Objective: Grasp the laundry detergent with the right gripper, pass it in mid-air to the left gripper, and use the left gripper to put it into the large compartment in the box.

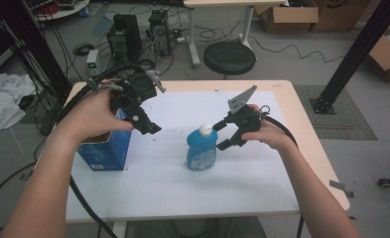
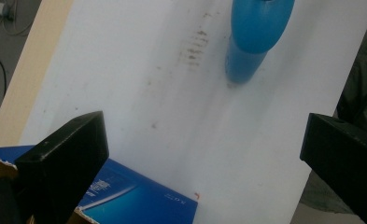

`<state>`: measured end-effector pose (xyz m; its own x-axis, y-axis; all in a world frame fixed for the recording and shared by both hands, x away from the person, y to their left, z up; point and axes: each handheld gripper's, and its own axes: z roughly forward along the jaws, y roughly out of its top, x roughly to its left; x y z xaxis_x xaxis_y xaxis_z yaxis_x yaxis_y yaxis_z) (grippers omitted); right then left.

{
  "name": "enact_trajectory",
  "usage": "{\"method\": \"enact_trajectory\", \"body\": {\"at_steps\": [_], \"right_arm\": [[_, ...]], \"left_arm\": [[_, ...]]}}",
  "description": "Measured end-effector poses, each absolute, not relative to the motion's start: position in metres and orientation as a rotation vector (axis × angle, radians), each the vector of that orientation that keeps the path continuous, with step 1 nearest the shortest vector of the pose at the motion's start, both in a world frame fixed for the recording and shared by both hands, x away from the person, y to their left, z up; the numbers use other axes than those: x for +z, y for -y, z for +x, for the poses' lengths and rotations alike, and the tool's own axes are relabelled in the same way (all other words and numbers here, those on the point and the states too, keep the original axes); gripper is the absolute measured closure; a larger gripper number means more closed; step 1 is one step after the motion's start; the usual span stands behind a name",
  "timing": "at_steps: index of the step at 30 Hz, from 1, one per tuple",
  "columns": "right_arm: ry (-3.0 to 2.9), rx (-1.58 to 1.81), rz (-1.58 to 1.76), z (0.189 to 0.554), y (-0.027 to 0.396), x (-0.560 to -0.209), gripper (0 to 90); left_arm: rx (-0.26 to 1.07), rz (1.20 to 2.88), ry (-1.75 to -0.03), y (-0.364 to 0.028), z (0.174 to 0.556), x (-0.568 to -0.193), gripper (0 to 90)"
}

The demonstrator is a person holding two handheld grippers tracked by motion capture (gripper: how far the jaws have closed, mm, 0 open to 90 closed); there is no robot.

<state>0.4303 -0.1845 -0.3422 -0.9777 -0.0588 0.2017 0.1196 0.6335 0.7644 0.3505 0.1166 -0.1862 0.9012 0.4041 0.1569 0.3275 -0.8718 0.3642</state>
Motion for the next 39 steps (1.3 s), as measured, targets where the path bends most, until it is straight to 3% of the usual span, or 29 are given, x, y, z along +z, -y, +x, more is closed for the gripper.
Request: {"method": "enact_trajectory", "body": {"at_steps": [24, 39], "right_arm": [[2.628, -1.260, 0.010, 0.424, 0.153, -0.365, 26.5], [2.618, -1.286, 0.023, 0.422, 0.148, -0.371, 37.1]], "left_arm": [[0.323, 2.737, -0.544, -0.118, 0.350, -0.190, 1.6], [0.324, 2.736, -0.546, -0.120, 0.349, -0.191, 1.6]]}}
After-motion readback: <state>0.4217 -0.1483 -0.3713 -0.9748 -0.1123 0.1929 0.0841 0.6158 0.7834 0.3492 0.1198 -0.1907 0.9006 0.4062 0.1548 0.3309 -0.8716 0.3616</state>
